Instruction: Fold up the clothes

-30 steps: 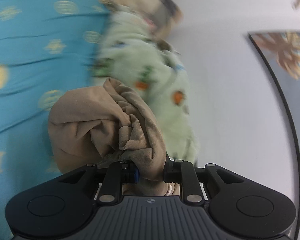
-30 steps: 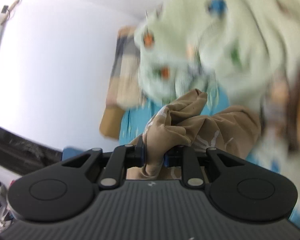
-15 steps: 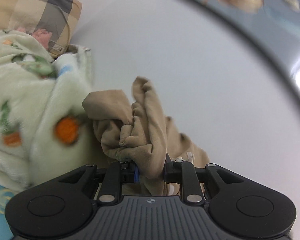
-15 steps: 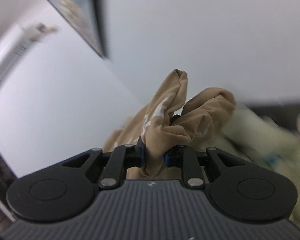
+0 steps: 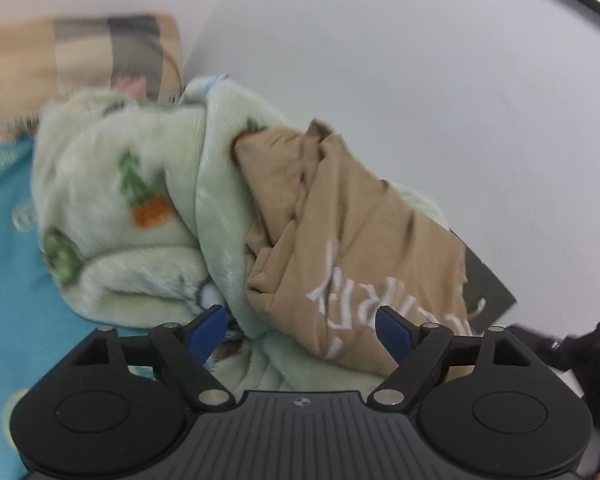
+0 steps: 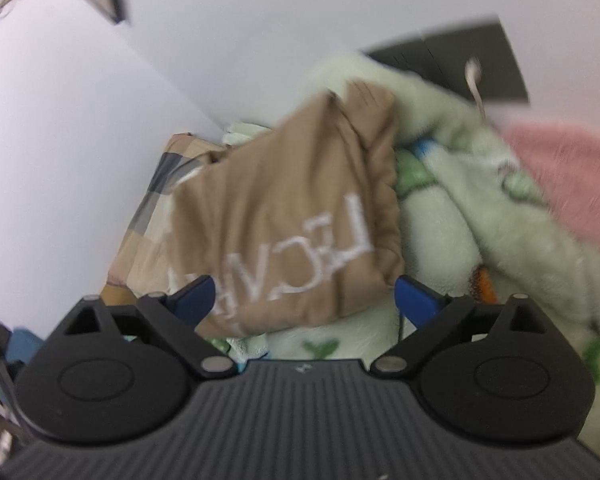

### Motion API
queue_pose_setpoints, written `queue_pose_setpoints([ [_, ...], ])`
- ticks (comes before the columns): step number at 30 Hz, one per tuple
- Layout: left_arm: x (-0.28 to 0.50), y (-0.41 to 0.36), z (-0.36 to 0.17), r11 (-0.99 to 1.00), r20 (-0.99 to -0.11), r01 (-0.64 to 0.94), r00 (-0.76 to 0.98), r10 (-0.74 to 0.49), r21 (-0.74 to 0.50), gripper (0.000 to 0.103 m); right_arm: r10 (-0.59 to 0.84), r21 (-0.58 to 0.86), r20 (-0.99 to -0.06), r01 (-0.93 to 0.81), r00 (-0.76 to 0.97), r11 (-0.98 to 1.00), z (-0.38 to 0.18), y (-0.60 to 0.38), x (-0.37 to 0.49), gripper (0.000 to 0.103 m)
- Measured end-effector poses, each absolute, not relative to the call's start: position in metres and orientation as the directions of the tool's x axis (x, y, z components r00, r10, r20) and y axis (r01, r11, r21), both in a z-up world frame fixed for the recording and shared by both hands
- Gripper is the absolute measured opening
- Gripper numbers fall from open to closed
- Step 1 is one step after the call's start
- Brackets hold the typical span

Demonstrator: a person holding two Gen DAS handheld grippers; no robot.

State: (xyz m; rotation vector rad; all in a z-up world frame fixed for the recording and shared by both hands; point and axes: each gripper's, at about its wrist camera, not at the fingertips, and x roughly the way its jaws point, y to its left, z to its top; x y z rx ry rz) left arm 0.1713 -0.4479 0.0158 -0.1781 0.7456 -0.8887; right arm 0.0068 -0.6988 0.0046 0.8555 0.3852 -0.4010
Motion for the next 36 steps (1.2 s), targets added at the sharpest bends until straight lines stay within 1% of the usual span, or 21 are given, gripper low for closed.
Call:
queue_pose_setpoints([
  [2,0.151,-0.437,0.040,0.634,-0.506,0.659,0.416,-0.756,-0.405,0.097,-0.202,0.610,-0.467,0.479,0.861,0.631,0.029,-0.681,-0.010,0.097],
  [4,0.122,-0.422,0.075,0.643,-0.484,0.685,0.457,-0.746,-0.343,0.103,-0.222,0.579,-0.451,0.473,0.864,0.664,0.047,-0.667,-0.025,0.097],
  [6,0.095,-0.407,0.104,0.652,-0.456,0.709,0.502,-0.735,-0.270,0.103,-0.241,0.542,-0.438,0.468,0.866,0.698,0.064,-0.652,-0.038,0.097],
  [9,0.058,-0.380,0.139,0.647,-0.418,0.731,0.529,-0.739,-0.219,0.103,-0.267,0.485,-0.407,0.455,0.873,0.747,0.091,-0.626,-0.063,0.097],
  [14,0.001,-0.335,0.180,0.653,-0.362,0.745,0.575,-0.733,-0.139,0.103,-0.308,0.392,-0.337,0.429,0.890,0.813,0.129,-0.577,-0.108,0.097],
  [20,-0.057,-0.284,0.220,0.667,-0.302,0.741,0.622,-0.723,-0.072,0.103,-0.326,0.308,-0.295,0.412,0.898,0.858,0.156,-0.529,-0.151,0.097],
  [27,-0.112,-0.221,0.232,0.691,-0.249,0.722,0.662,-0.707,-0.039,0.103,-0.338,0.249,-0.221,0.388,0.915,0.887,0.166,-0.477,-0.188,0.097],
  [32,-0.140,-0.187,0.225,0.704,-0.223,0.709,0.682,-0.696,-0.029,0.103,-0.353,0.197,-0.166,0.382,0.921,0.903,0.161,-0.439,-0.203,0.097],
  [36,-0.155,-0.168,0.212,0.710,-0.209,0.704,0.691,-0.692,-0.023,0.103,-0.364,0.172,-0.141,0.385,0.921,0.907,0.149,-0.417,-0.208,0.098],
])
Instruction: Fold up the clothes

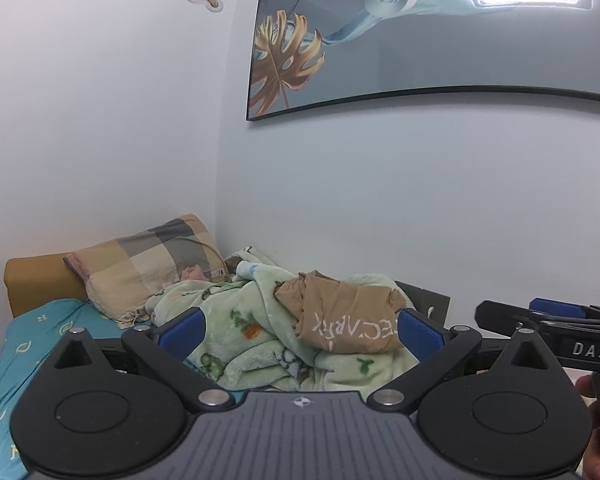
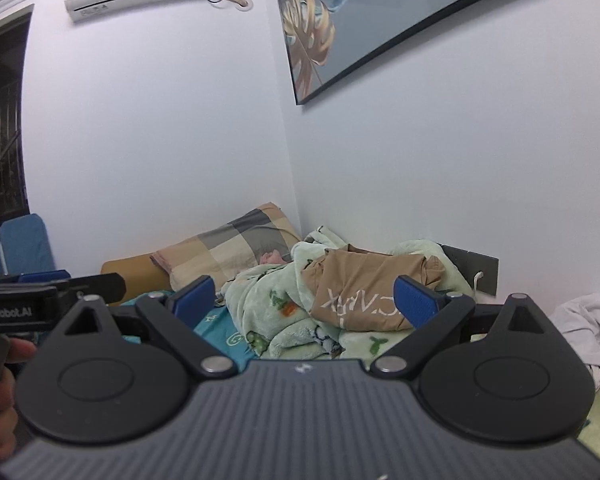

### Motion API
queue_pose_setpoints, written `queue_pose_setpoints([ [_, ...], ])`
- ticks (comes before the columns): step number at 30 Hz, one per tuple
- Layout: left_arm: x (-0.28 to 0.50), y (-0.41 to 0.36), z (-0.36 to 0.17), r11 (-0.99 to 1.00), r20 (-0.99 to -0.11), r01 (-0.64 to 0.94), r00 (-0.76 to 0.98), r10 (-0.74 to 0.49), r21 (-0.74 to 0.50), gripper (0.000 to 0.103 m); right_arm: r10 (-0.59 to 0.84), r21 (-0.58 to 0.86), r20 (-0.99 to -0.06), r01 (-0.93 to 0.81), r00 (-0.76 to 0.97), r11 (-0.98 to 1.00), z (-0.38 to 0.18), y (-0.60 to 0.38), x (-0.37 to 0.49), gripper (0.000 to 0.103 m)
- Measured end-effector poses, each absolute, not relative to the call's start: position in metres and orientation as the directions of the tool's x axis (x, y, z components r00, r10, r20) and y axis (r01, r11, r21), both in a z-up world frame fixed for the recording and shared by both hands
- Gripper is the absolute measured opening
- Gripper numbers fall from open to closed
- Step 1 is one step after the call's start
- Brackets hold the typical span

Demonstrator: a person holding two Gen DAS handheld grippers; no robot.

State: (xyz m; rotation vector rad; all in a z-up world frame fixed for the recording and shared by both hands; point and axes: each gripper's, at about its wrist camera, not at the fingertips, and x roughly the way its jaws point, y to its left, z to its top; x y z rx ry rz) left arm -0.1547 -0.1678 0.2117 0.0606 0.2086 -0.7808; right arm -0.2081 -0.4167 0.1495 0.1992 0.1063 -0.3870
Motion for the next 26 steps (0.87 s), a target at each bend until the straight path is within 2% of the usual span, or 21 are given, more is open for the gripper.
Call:
queue_pose_setpoints([
  [9,-0.152,-0.150,0.169,0.731,-0.191,0.681,0.713,-0.675,-0.045,0.103,-0.384,0.139,-0.115,0.398,0.916,0.907,0.122,-0.387,-0.205,0.098],
  [14,-0.140,-0.152,0.150,0.740,-0.220,0.671,0.717,-0.661,-0.039,0.103,-0.382,0.117,-0.150,0.400,0.912,0.909,0.103,-0.383,-0.190,0.098],
  [20,-0.131,-0.148,0.142,0.747,-0.230,0.662,0.720,-0.655,-0.053,0.103,-0.397,0.135,-0.166,0.419,0.903,0.898,0.093,-0.390,-0.182,0.097],
  [26,-0.127,-0.144,0.141,0.742,-0.219,0.666,0.715,-0.664,-0.076,0.103,-0.408,0.160,-0.140,0.427,0.902,0.890,0.093,-0.394,-0.184,0.098],
])
